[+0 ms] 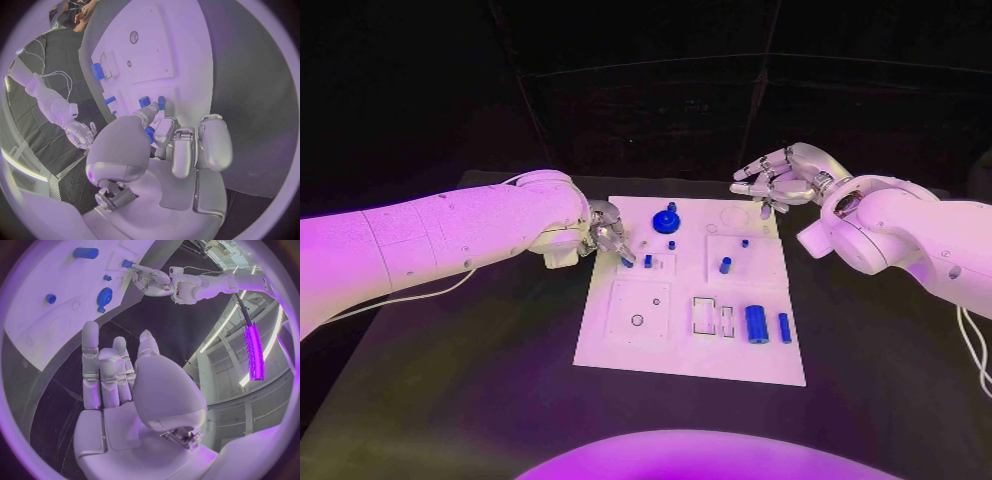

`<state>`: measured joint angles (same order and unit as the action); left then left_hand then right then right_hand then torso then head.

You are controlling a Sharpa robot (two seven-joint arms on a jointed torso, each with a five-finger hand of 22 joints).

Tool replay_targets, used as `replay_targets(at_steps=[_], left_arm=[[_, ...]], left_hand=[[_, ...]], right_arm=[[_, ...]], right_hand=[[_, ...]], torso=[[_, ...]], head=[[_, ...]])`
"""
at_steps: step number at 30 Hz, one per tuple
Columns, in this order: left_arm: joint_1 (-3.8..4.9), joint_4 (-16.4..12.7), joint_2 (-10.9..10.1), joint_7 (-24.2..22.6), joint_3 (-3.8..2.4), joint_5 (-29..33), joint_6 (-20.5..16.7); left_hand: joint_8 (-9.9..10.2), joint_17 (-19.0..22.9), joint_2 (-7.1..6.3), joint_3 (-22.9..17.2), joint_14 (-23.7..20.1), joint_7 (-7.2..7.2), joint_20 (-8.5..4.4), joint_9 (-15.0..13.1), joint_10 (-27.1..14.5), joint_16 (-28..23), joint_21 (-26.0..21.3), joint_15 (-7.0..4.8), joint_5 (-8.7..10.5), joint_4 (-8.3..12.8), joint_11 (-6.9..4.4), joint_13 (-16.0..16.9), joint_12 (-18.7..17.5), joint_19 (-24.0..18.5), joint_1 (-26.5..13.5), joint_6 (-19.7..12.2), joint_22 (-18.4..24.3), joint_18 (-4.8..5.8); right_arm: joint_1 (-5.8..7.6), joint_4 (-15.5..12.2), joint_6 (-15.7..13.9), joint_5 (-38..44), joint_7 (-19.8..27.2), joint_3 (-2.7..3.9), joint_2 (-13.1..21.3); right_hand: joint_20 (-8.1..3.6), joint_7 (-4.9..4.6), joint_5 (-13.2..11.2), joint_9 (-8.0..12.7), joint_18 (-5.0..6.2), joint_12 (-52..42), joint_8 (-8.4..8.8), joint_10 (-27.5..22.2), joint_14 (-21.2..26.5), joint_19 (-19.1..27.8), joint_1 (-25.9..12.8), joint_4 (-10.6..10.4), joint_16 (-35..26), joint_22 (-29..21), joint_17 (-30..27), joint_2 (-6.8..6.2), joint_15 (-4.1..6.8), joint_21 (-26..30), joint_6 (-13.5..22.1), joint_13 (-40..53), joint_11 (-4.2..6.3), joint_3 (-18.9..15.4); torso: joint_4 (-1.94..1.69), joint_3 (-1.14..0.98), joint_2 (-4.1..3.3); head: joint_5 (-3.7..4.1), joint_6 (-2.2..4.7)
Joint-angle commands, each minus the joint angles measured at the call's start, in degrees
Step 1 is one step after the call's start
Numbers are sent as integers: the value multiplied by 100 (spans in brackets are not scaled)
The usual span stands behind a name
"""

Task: Assemble the parts on the task board

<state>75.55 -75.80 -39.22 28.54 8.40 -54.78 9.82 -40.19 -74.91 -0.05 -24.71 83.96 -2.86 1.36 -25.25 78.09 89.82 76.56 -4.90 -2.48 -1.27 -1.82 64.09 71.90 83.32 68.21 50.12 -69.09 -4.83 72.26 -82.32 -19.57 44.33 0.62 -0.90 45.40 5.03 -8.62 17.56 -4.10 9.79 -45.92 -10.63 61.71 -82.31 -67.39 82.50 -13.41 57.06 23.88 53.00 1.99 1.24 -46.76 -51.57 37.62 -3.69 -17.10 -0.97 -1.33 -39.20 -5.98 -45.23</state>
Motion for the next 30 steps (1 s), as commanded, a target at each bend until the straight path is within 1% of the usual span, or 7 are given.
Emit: replay_targets(at_steps=[1,13,18,23,26,29,30], left_arm=[[-21,7,17,15,15,-58,123],[-21,40,75,24,22,-58,224],[-21,72,102,30,23,-58,259],[-21,100,130,44,23,-57,269],[-20,117,144,52,23,-56,253],[-20,137,156,70,24,-40,214],[-20,142,159,75,24,-36,204]], left_hand=[[-20,-1509,45,-426,604,53,-31,2,50,18,-21,-24,-27,394,-4,-3,-7,16,15,17,1,64],[-33,-1509,32,-483,604,53,-30,-3,49,18,-19,-23,-27,393,-5,-13,-16,17,-10,21,-7,66],[-38,-1509,30,-495,604,54,-30,-6,52,18,-19,-23,-27,394,-5,-6,-12,17,-14,24,-7,66],[-42,-1509,26,-503,604,54,-30,-8,54,18,-17,-23,-27,394,-5,-4,-10,18,-19,26,-10,67],[-62,-1509,-8,-513,604,54,-30,-19,67,18,-14,-22,-25,368,-3,10,1,19,-85,42,-18,68],[-90,-1509,-107,-443,604,62,-29,-31,77,18,-13,-22,-25,297,-5,12,5,20,-238,79,-22,68],[-98,-1509,-151,-394,604,66,-30,-34,77,18,-12,-23,-25,253,-6,7,3,21,-319,94,-25,69]], right_arm=[[11,-3,48,-45,66,3,-9],[10,3,53,-46,70,3,-22],[10,4,53,-46,73,3,-29],[10,7,53,-46,76,3,-35],[10,7,52,-46,76,3,-35],[10,7,51,-46,76,3,-36],[10,8,51,-46,76,3,-36]], right_hand=[[-2,-6,-24,6,75,-40,-26,-29,-8,-46,-19,-9,-23,-6,-1,57,-28,37,54,-11,6,-30],[-2,-6,-23,6,75,-40,-26,-29,-8,-46,-19,-9,-23,-6,-1,57,-28,37,54,-11,6,-30],[-2,-6,-22,6,75,-41,-26,-30,-8,-46,-15,-7,-26,-6,-2,60,-28,38,55,-12,6,-29],[-2,-6,-21,6,75,-41,-26,-31,-7,-46,-13,-6,-28,-7,-3,61,-28,38,55,-12,6,-29],[-2,-6,-21,6,75,-41,-26,-31,-7,-46,-13,-6,-28,-7,-3,61,-28,38,55,-12,6,-29],[-2,-6,-21,6,75,-41,-26,-31,-7,-46,-13,-6,-28,-7,-3,61,-28,38,55,-12,6,-29],[-2,-6,-21,6,75,-41,-26,-31,-7,-46,-13,-6,-28,-7,-3,61,-28,38,55,-12,6,-29]], torso=[[-4,0,-2],[-4,1,2],[0,-6,3],[-1,-2,0],[-3,-5,0],[-1,-9,0],[-1,-5,-3]], head=[[-5,4],[0,-17],[-3,-15],[3,-19],[6,-24],[9,-26],[11,-24]])
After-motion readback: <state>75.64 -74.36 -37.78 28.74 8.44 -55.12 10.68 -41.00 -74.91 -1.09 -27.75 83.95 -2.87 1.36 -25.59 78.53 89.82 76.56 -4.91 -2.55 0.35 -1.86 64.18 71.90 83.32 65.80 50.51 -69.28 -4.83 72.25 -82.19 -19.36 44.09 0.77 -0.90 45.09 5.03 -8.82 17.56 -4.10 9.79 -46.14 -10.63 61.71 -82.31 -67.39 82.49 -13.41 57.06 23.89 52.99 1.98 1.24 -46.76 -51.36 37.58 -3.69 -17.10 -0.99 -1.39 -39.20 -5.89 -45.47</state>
